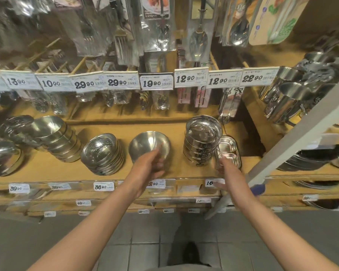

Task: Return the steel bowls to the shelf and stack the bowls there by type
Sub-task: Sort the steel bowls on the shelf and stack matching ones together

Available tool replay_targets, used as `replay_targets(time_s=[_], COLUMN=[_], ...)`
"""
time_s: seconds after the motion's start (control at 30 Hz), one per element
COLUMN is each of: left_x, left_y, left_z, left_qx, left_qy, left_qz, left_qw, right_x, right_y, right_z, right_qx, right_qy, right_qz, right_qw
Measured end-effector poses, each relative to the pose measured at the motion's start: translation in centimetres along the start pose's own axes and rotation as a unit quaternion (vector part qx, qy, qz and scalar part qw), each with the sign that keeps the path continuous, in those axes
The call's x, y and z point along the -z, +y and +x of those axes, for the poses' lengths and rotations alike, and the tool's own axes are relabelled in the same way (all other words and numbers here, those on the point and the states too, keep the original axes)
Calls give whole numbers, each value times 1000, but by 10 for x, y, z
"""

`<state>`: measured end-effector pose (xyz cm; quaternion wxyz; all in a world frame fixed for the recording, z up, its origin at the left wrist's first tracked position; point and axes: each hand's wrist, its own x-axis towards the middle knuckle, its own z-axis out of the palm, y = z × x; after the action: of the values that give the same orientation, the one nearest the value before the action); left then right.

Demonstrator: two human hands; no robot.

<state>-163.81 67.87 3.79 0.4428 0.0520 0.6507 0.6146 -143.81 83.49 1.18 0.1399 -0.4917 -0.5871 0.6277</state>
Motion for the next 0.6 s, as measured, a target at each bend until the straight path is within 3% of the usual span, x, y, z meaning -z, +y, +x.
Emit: replay_targets(time_s=[0.37, 0.6], left_x=[111, 135], left_y=[-42, -45], left_z=[-59, -68], left_qx=[20, 21], left_qy=[61, 75], left_qz=[19, 9], left_qw=[998, 997], right_x=[-73, -97], right_y=[23, 22], right_z=[-49, -58], right_qx=[-28, -49], right_qy=[-4, -13], right_qz=[11, 34], right_qw=[1000, 998])
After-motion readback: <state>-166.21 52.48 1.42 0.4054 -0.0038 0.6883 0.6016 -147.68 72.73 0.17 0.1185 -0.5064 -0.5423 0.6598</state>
